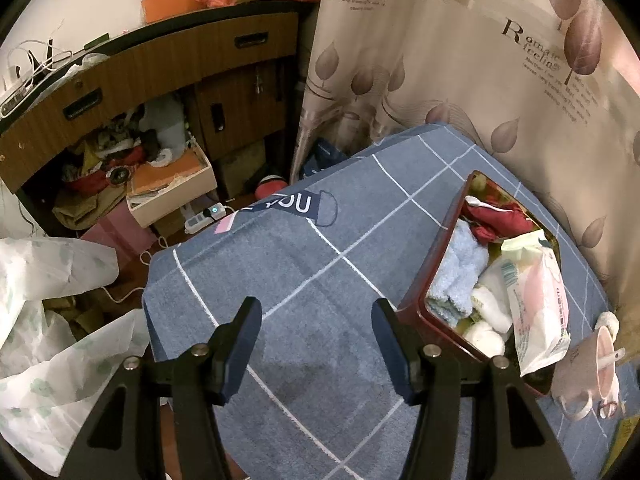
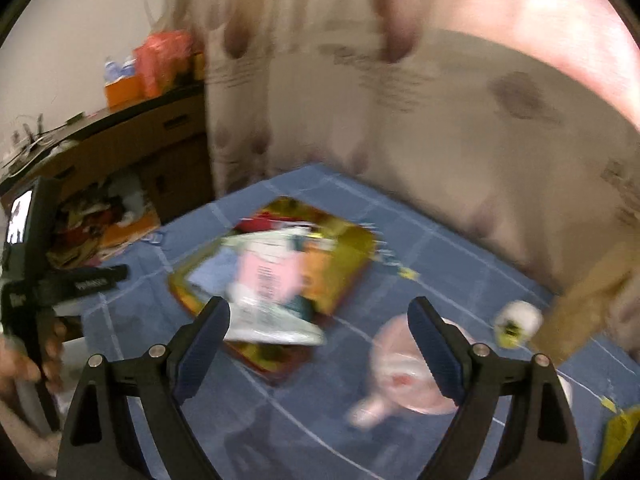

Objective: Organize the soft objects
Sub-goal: 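Grasp the white red-rimmed sock with the right tool, then grasp the fuzzy white yellow-toed sock with the left tool while the right tool holds its sock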

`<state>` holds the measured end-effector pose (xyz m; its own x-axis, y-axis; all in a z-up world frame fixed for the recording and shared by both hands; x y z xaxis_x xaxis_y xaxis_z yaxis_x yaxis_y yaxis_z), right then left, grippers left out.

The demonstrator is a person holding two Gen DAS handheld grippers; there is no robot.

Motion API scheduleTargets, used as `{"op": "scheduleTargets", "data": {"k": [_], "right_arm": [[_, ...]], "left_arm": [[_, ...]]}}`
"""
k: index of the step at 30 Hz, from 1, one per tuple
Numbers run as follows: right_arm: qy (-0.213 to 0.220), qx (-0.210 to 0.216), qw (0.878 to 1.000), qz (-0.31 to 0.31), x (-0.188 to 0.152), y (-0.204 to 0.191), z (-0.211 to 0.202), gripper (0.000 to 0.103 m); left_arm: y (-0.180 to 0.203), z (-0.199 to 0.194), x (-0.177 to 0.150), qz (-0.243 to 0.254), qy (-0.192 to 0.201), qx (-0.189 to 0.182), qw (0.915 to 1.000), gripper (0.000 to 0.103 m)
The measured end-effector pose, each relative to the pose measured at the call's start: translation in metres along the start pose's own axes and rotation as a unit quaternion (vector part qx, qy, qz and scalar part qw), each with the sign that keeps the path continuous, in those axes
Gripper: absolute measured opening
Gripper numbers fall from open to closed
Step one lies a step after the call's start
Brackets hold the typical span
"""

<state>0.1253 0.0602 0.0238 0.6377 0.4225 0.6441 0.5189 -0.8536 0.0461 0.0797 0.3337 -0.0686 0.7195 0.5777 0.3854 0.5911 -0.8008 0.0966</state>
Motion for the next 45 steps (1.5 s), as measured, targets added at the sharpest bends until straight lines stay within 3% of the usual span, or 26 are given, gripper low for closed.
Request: {"op": "scheduleTargets", "data": {"k": [7,13,17,22,29,38,40,45], "right_arm": [[-0.008,-0.082,0.993,0.088,-0.054,0.12,-0.027,0.091],[-0.056,-0.135,0.976,0.162,-0.11,0.216,-0.013,0.091],[-0.084,-0.145,0.966,0.199,-0.139,0.254,0.007,0.091],[-0.111,-0.145,0.96,0.211,-0.158,0.273,0.033,0.091],[-0.117,-0.149,0.957,0.221,-0.157,0.292,0.069,0.09],[-0.122,-0.144,0.957,0.221,-0.165,0.303,0.088,0.067],[-0.12,-0.148,0.958,0.214,-0.166,0.303,0.088,0.057],[-0.11,-0.154,0.96,0.204,-0.171,0.304,0.082,0.042]], "left_arm": [[0.007,0.001,-0.006,0.012,-0.002,0.002,0.9999,0.059],[0.013,0.004,-0.01,0.021,-0.006,0.008,0.9997,0.059],[0.017,0.003,-0.013,0.03,-0.006,0.011,0.9995,0.059],[0.027,0.005,-0.015,0.048,-0.008,0.02,0.9986,0.059],[0.051,-0.001,-0.019,0.091,0.005,0.034,0.9953,0.059],[0.133,-0.015,-0.033,0.173,0.014,0.008,0.9847,0.059],[0.163,-0.018,-0.041,0.202,0.012,-0.004,0.9794,0.059],[0.236,-0.031,-0.069,0.265,0.008,-0.048,0.9631,0.059]]}}
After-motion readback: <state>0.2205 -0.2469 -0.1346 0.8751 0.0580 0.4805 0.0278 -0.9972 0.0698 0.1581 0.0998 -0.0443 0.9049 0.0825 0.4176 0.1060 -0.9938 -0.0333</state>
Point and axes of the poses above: each gripper's, at about its wrist camera, not at the fingertips, and z roughly the way its jaws point, y to its right, x to its top, the point moved 9 cm from there along z, roughly the way its jaws point, and after that the axes turned 12 degrees about -y, right-handed, at the moved point
